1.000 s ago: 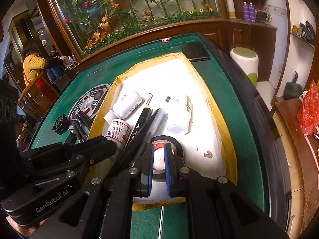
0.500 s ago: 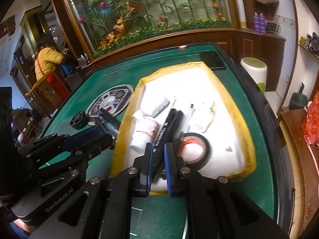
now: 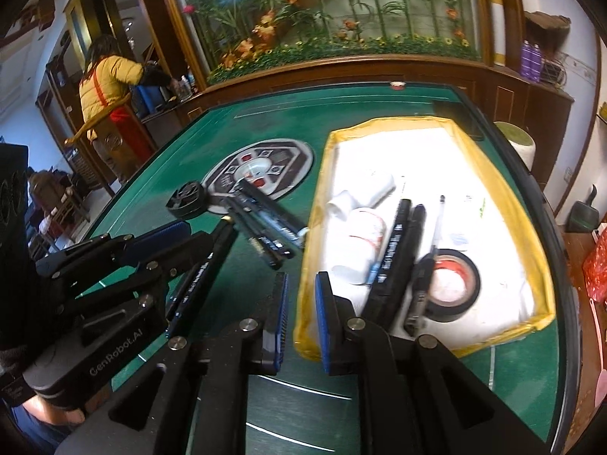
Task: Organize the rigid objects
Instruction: 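Grasp a black marker with the left gripper while the right grasps another black marker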
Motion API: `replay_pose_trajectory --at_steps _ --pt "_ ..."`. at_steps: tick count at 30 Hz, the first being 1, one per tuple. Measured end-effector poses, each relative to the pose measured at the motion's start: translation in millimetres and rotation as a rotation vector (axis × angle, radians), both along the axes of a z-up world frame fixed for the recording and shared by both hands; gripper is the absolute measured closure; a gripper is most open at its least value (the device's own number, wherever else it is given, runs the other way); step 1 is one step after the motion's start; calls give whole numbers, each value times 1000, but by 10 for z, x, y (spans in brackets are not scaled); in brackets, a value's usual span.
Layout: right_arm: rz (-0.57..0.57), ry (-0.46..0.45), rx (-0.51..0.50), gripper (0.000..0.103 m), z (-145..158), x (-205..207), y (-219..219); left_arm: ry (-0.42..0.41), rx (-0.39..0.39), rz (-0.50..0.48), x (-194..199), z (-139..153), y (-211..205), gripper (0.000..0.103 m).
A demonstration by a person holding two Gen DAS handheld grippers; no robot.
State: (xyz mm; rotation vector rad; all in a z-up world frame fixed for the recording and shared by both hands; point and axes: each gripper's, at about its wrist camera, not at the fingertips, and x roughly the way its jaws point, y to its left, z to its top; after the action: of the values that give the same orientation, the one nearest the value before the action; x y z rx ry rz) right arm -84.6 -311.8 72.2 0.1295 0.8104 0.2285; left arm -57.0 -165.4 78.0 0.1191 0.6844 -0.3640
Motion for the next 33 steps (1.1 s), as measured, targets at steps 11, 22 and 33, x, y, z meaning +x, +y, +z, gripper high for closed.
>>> replay_pose_trajectory --at_steps 11,22,33 --pt "72 6 -102 83 -58 40 532 34 -28 141 106 -158 707 80" --pt "108 17 -149 82 -144 34 750 88 -5 164 205 -328 850 80" --pt "114 21 -141 81 -174 9 729 161 34 116 333 -517 639 80"
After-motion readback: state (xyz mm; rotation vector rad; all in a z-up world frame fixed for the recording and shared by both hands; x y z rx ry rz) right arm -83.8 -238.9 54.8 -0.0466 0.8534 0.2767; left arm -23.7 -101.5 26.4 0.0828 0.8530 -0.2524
